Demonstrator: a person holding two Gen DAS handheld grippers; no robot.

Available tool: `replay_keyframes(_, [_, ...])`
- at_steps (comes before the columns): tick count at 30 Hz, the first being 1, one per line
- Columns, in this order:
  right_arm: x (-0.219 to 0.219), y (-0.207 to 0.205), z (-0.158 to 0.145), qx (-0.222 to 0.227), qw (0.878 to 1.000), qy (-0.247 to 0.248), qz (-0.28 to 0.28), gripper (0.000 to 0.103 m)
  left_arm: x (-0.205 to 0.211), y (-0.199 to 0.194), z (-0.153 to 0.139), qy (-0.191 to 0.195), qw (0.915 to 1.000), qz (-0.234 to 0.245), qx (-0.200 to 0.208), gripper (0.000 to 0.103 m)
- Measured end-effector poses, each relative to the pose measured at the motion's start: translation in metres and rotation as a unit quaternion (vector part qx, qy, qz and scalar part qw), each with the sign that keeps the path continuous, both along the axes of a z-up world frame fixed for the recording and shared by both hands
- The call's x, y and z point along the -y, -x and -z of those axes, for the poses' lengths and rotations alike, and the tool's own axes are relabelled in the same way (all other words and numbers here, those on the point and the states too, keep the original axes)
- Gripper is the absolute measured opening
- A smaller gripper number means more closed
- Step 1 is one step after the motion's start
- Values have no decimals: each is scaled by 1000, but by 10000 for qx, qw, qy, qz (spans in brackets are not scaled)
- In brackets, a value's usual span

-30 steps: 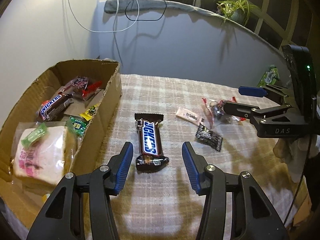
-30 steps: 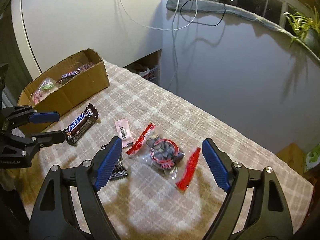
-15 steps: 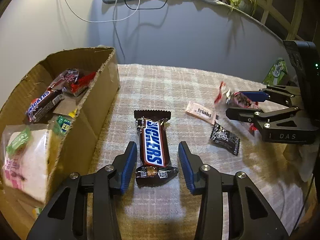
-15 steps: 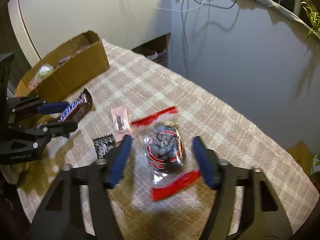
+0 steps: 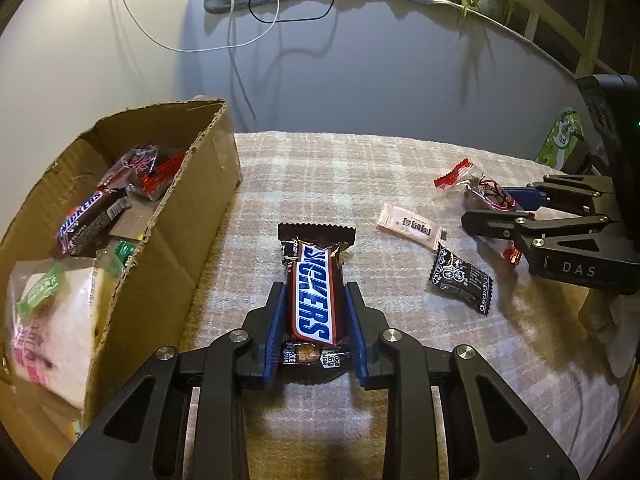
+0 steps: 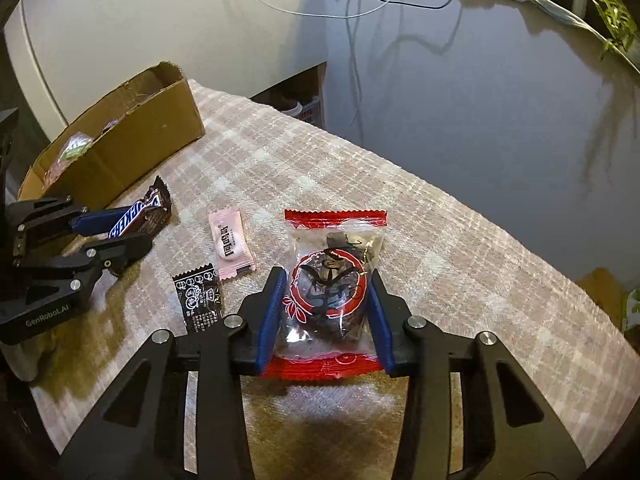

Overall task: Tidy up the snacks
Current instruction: 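Lift the Snickers bar and chocolate bag with both tools toward the box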

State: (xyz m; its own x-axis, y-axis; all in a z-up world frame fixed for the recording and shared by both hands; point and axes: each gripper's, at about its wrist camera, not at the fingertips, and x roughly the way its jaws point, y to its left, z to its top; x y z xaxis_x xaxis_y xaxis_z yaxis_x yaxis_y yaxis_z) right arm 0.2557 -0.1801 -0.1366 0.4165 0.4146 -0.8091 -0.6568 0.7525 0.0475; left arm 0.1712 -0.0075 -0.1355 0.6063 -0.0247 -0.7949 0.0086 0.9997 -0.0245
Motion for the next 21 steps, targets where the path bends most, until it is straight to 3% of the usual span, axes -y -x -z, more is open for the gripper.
replay_keyframes(12, [22, 24, -10, 30, 9982, -388, 457, 38, -3, 23, -20, 154, 9996, 45, 248, 27])
replay_keyframes(21, [28, 55, -41, 257, 9961, -683, 504, 38, -9, 52, -52, 276, 9974, 102, 652, 27])
